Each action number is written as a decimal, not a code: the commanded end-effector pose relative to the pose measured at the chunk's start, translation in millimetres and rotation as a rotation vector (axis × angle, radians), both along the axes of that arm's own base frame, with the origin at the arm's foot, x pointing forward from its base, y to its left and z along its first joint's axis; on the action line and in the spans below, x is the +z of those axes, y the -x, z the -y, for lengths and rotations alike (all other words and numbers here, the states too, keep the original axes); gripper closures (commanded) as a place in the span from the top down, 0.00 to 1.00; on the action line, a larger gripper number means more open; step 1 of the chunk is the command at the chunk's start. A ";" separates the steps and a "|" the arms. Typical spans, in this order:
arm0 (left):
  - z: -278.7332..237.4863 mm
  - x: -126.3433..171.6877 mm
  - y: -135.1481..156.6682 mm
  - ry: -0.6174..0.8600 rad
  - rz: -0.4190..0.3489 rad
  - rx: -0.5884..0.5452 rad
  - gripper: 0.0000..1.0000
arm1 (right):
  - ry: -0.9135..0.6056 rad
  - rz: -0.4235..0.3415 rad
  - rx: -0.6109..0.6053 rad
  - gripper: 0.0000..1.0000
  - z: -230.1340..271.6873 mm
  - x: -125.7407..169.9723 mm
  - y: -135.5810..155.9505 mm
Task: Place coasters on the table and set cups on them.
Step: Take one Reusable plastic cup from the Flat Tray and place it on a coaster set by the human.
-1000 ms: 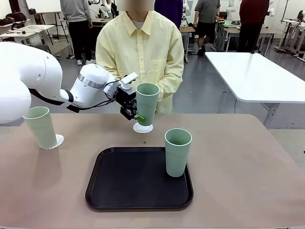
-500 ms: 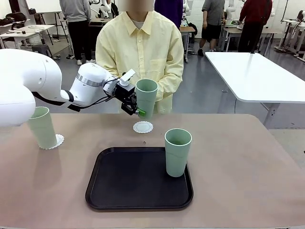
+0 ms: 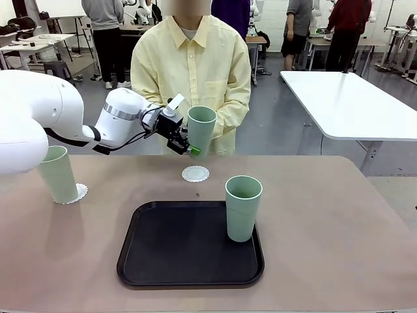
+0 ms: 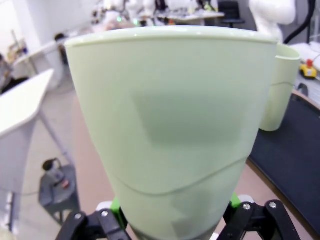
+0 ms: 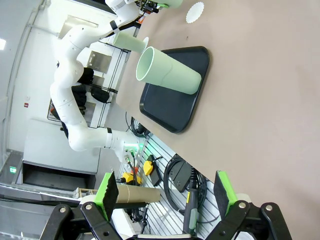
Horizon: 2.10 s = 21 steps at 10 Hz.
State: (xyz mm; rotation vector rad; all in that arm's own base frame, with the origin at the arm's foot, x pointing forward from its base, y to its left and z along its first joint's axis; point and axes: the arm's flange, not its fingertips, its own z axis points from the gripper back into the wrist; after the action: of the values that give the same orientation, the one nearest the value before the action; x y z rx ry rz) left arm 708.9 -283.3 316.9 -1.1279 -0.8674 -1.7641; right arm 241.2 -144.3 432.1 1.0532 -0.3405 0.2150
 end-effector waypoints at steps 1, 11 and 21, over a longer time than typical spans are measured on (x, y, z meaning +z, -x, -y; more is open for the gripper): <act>-5.8 3.6 -22.2 0.044 -0.054 0.088 0.81 | -0.012 0.002 0.001 1.00 0.1 0.1 -0.3; -14.2 -8.4 -21.4 0.091 -0.044 0.075 0.81 | -0.012 0.002 0.001 1.00 0.1 0.1 -0.3; -13.5 -38.1 -26.3 0.062 -0.097 0.048 0.81 | -0.012 0.002 0.001 1.00 0.1 0.1 -0.3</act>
State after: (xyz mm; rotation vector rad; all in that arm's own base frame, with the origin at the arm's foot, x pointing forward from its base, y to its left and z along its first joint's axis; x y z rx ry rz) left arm 729.5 -270.4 274.1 -1.2000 -0.9119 -1.6287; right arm 241.2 -144.3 432.1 1.0532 -0.3406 0.2150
